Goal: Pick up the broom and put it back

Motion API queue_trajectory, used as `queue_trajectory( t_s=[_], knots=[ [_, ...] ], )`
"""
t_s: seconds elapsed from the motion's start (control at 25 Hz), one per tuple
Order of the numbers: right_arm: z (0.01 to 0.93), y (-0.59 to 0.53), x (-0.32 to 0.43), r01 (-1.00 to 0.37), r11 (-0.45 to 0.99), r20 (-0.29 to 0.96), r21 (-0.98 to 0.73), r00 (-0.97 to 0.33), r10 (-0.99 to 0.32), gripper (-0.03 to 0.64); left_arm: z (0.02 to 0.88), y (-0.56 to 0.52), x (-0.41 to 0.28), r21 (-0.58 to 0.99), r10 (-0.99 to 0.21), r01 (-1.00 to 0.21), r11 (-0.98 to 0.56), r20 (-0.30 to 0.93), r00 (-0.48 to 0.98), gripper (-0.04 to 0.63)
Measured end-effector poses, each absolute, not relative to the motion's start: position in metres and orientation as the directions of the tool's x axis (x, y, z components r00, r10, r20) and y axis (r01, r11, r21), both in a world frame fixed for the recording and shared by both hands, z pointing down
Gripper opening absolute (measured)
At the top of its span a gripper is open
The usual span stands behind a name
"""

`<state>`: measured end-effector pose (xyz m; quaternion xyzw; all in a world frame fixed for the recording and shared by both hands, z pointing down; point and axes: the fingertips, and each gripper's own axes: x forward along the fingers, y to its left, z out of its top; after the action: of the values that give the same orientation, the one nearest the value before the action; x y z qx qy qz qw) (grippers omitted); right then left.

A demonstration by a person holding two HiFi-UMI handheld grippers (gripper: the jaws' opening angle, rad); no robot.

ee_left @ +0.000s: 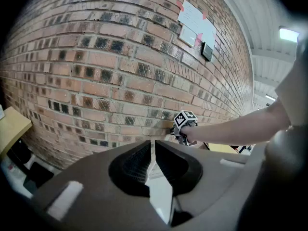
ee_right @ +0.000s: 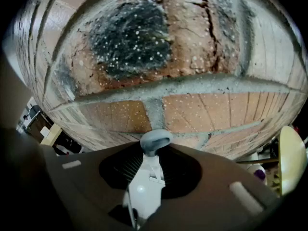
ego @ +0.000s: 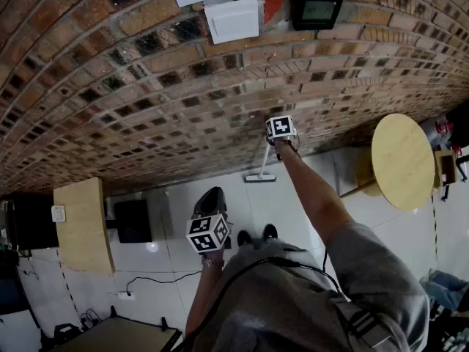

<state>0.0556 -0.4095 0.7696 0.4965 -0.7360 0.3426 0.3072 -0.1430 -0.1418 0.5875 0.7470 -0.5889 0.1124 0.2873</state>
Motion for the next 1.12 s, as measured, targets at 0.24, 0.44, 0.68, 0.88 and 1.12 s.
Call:
queue_trajectory(
  t_s=[0.24, 0.44, 0.68, 0.88, 1.12],
  knots=[
    [0.76, -0.366, 0.051, -0.911, 0.363, 0.753, -0.198, -0.378, -0.539, 0.095, 0.581, -0.142, -0.13, 0.289, -0.813, -0.941, -0.179, 0.496, 0.307, -0.006],
    [0.738, -0.298, 0.056, -0.891, 0.416, 0.704, -0.183, -0.414, -0.577, 0.094, 0.576, -0.146, -0.113, 0.278, -0.805, -0.931, -0.238, 0.48, 0.349, -0.006],
    [0.678, -0.237, 0.07, -0.918, 0.355, 0.636, -0.176, -0.381, -0.671, 0.094, 0.573, -0.147, -0.091, 0.265, -0.784, -0.917, -0.3, 0.479, 0.395, -0.006],
    [0.624, -0.209, 0.068, -0.929, 0.326, 0.608, -0.172, -0.361, -0.707, 0.094, 0.565, -0.148, -0.072, 0.253, -0.778, -0.904, -0.343, 0.463, 0.425, -0.006],
    [0.59, -0.175, 0.048, -0.917, 0.37, 0.614, -0.15, -0.379, -0.692, 0.095, 0.566, -0.143, -0.049, 0.219, -0.756, -0.893, -0.392, 0.476, 0.449, -0.006]
  ],
)
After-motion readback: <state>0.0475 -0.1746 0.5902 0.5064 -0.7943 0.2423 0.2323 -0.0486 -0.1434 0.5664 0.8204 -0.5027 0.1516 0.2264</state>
